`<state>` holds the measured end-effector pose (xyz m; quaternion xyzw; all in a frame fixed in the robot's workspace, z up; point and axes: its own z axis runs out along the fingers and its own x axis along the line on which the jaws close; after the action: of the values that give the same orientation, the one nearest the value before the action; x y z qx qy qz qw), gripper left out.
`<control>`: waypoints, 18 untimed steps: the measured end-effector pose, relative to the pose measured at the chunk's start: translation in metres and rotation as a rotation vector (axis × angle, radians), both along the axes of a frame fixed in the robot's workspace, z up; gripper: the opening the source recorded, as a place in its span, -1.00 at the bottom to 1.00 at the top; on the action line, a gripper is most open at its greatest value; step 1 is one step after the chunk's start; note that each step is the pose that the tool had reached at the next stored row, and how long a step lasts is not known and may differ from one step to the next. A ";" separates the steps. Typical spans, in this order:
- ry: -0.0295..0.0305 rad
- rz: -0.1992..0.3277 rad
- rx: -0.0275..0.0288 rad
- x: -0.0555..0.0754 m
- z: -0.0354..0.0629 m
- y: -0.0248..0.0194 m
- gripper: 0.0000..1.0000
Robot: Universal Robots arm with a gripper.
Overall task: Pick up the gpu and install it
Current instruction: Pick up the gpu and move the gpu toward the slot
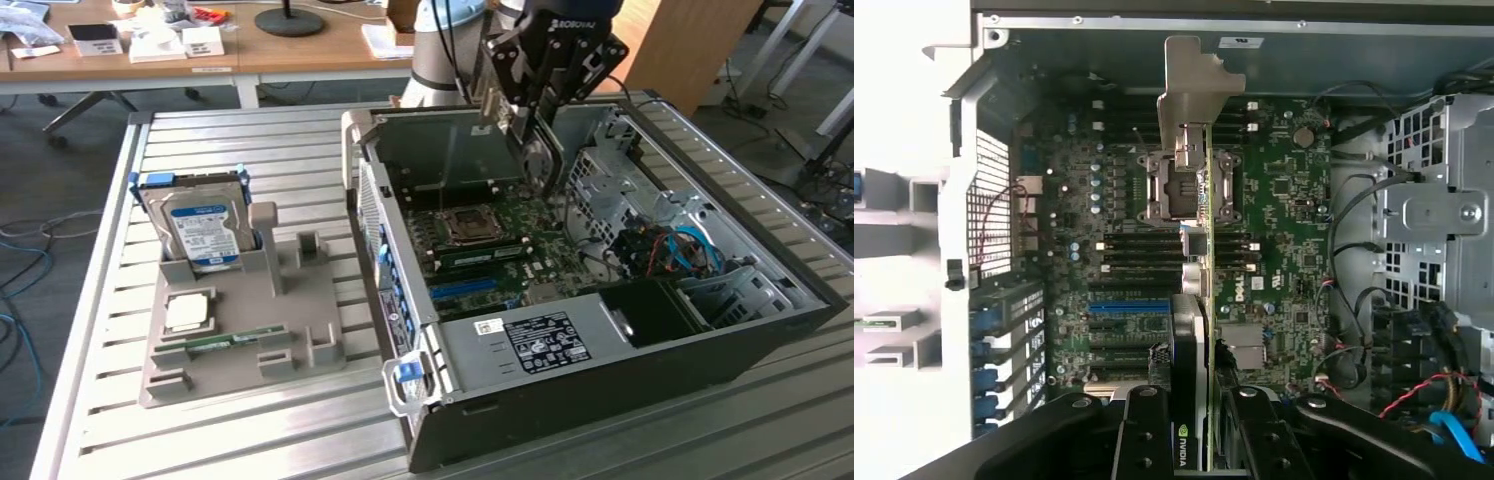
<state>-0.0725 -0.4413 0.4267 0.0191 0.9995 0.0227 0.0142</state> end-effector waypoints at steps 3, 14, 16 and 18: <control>0.0000 0.000 0.0000 0.006 0.0000 0.0000 -0.47; 0.0000 0.000 0.0000 0.028 0.0000 0.0000 -0.47; 0.0000 0.000 0.0000 0.032 0.0000 0.0000 -0.47; 0.0000 0.000 0.0000 0.036 0.0000 0.0000 -0.47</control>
<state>-0.0365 -0.4413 0.4267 0.0191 0.9995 0.0227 0.0142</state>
